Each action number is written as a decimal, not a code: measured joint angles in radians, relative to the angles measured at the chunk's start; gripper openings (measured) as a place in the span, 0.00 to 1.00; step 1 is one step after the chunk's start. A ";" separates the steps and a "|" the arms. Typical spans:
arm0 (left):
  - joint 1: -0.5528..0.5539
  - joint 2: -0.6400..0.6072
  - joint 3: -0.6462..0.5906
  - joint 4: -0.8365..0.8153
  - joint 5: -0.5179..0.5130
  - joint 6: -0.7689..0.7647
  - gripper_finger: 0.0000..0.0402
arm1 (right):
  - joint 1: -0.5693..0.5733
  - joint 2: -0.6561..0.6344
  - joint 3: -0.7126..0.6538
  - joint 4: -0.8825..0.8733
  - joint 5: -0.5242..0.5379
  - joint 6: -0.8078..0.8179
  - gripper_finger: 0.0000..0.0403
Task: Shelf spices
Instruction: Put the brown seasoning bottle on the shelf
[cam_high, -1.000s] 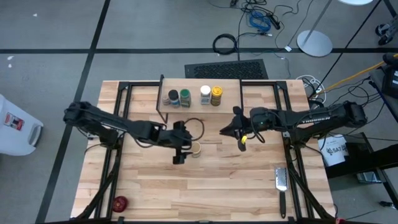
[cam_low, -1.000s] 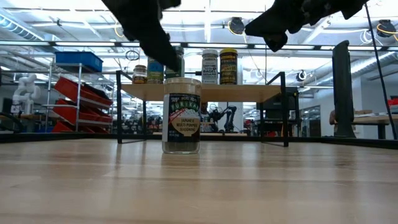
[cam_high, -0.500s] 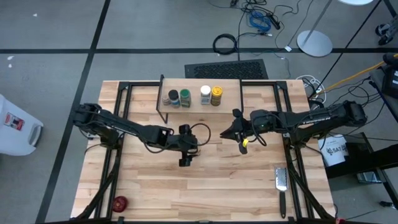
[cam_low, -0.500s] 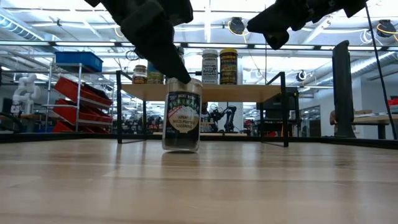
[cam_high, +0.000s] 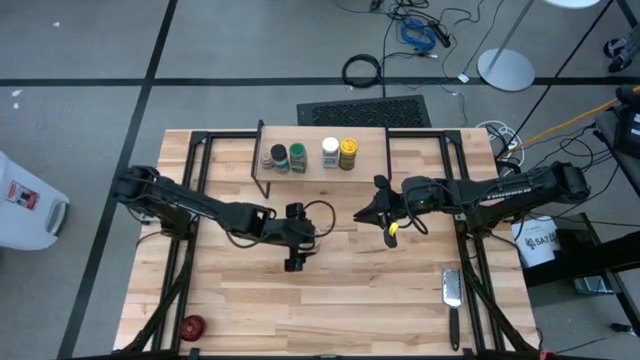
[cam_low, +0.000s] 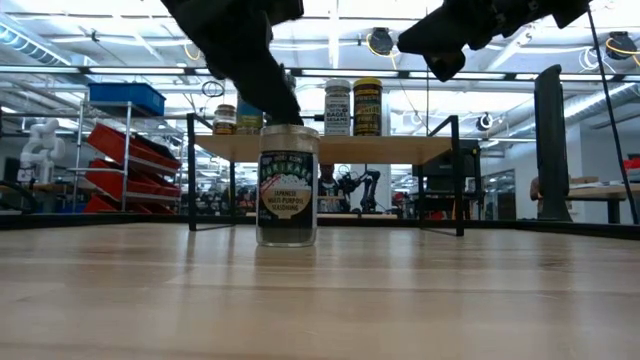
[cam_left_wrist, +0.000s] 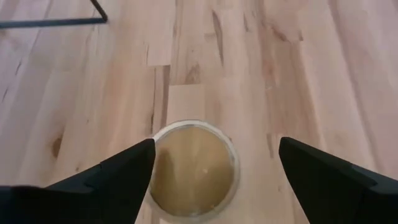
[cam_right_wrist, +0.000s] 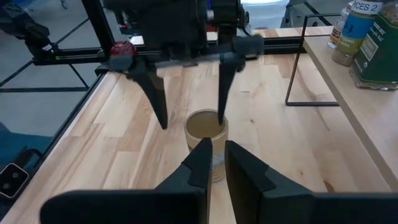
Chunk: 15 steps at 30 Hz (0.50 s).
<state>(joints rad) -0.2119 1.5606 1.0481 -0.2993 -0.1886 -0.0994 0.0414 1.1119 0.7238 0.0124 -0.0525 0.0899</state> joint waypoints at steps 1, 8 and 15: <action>-0.002 -0.008 0.000 -0.002 0.000 0.001 0.88 | 0.000 0.000 0.000 -0.003 0.000 -0.002 0.07; 0.008 -0.038 0.000 -0.047 -0.008 0.010 0.88 | 0.000 0.004 0.000 -0.014 0.000 0.005 0.10; 0.026 -0.028 0.000 -0.047 0.067 0.084 0.88 | 0.000 0.035 0.000 -0.017 0.000 0.038 0.19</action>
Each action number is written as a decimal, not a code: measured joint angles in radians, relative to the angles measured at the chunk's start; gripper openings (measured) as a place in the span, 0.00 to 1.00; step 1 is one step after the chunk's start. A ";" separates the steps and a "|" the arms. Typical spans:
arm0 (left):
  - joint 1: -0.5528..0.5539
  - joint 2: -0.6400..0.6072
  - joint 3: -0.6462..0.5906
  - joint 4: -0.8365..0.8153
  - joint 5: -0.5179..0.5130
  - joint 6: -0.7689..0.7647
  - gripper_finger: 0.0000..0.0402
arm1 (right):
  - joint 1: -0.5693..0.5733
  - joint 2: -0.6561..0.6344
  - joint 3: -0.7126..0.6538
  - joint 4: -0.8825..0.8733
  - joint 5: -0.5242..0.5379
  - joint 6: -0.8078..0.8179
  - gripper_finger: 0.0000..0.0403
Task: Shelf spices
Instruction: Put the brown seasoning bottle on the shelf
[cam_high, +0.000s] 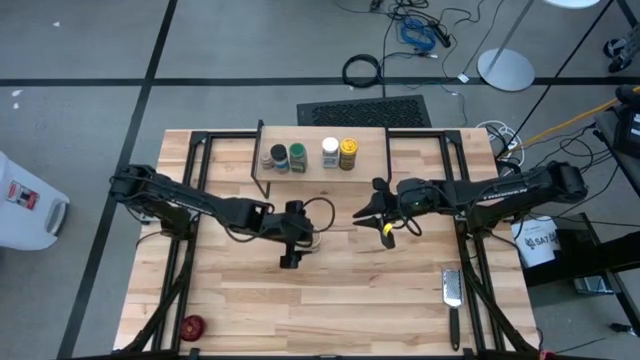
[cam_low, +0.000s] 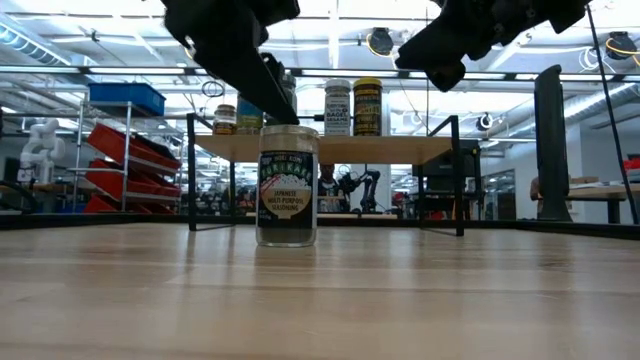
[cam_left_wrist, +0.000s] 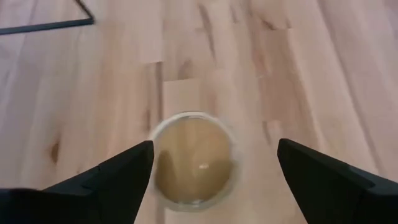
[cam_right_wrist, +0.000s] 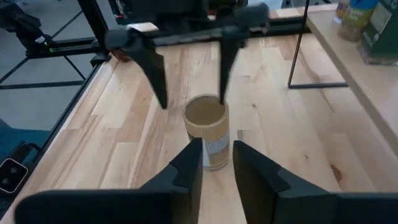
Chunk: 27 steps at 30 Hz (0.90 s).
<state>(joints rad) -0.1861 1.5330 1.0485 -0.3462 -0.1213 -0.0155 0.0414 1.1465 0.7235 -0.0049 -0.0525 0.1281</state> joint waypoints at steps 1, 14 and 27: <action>-0.002 0.000 0.000 0.000 0.001 0.004 0.88 | 0.000 0.006 0.000 0.000 0.000 0.003 0.20; 0.014 0.031 0.000 0.001 -0.021 0.023 0.89 | 0.000 0.035 0.000 0.000 -0.001 0.009 0.36; 0.020 0.096 0.000 0.006 -0.067 0.031 0.97 | 0.000 0.035 0.000 0.000 -0.002 0.010 0.41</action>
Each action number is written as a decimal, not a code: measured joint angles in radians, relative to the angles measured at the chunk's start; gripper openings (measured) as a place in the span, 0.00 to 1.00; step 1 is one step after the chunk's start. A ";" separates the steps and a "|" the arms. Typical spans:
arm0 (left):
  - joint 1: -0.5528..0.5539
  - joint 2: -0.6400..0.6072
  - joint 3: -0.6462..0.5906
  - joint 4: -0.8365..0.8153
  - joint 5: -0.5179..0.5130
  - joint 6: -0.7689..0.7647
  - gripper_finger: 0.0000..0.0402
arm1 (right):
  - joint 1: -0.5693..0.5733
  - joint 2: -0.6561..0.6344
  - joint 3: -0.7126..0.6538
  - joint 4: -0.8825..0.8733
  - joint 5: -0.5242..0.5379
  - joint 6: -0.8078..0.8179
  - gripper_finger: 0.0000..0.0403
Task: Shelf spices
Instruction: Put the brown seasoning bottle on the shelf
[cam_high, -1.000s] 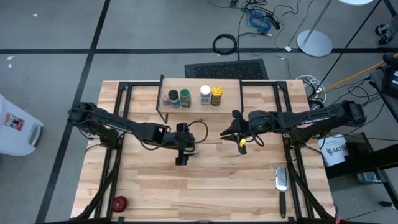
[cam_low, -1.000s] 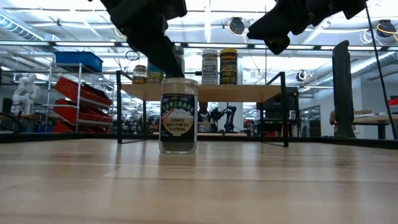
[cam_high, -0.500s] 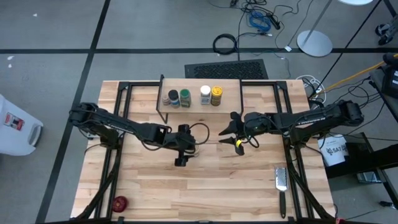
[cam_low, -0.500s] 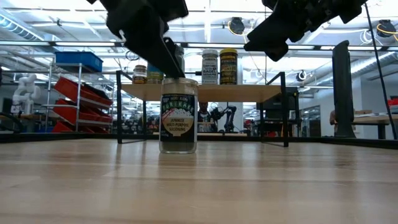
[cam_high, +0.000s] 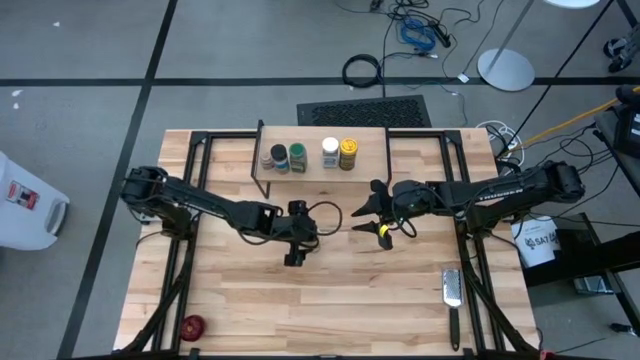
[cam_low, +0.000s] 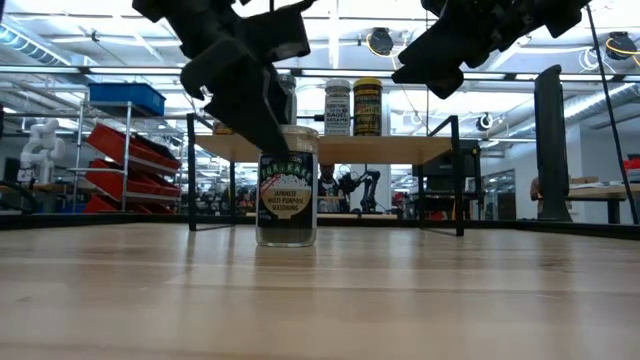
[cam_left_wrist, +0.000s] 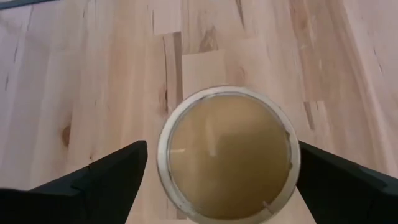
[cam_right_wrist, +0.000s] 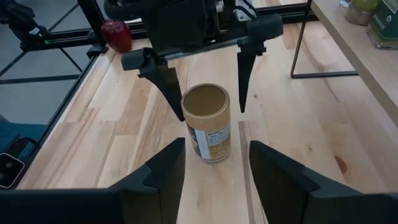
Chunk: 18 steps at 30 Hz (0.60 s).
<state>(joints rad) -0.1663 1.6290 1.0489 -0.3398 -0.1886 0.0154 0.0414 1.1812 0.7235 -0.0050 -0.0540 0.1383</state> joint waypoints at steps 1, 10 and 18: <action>0.002 0.002 0.000 0.001 0.000 0.000 0.97 | 0.000 0.000 0.000 0.000 0.000 0.000 0.41; 0.025 0.004 0.000 -0.001 0.039 -0.001 0.91 | 0.000 0.000 0.000 0.000 0.000 0.000 0.41; 0.025 0.014 0.000 0.005 0.081 -0.005 0.73 | 0.000 0.000 0.000 0.000 0.001 -0.004 0.41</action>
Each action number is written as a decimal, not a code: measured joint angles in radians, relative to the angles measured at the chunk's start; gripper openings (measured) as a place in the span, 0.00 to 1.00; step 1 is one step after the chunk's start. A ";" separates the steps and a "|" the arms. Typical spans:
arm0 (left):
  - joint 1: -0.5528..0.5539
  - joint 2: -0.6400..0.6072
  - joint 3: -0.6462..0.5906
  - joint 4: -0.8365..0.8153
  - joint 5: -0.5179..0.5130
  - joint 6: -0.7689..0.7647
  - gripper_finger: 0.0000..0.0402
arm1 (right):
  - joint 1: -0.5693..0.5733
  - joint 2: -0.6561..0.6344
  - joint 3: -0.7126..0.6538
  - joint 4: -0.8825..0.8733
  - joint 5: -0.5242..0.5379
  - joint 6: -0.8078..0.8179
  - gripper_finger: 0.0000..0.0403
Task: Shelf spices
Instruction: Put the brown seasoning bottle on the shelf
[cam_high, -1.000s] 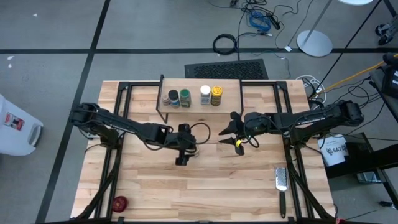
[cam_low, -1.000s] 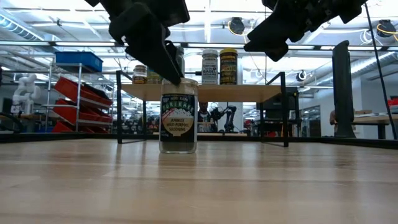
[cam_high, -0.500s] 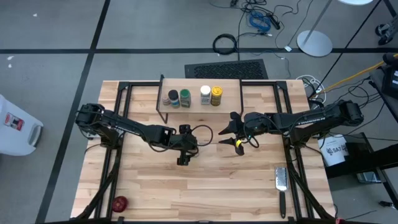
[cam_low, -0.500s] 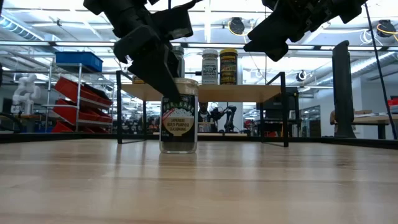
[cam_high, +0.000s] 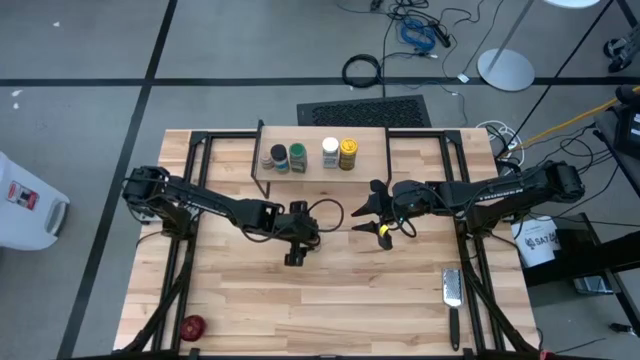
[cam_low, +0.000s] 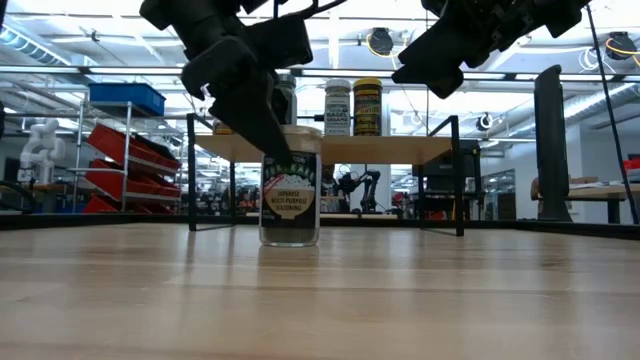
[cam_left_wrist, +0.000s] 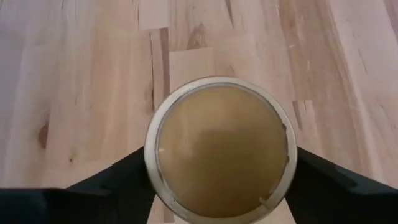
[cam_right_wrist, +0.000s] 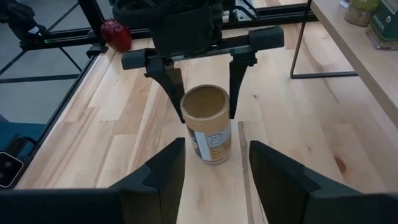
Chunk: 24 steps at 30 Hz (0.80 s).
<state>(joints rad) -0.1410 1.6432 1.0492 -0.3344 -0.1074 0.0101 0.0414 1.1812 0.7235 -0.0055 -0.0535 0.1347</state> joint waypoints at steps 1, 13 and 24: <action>-0.001 0.000 0.000 0.001 0.001 0.000 0.72 | 0.000 0.000 0.000 0.000 0.000 -0.006 0.41; -0.005 -0.035 -0.001 0.001 0.001 -0.004 0.73 | 0.000 0.000 0.000 0.001 0.001 -0.018 0.41; -0.010 -0.136 -0.001 0.019 0.000 -0.031 0.73 | 0.038 0.023 0.000 0.057 0.029 0.008 0.50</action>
<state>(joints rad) -0.1509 1.5075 1.0485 -0.3155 -0.1078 -0.0208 0.0792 1.2038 0.7235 0.0513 -0.0240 0.1425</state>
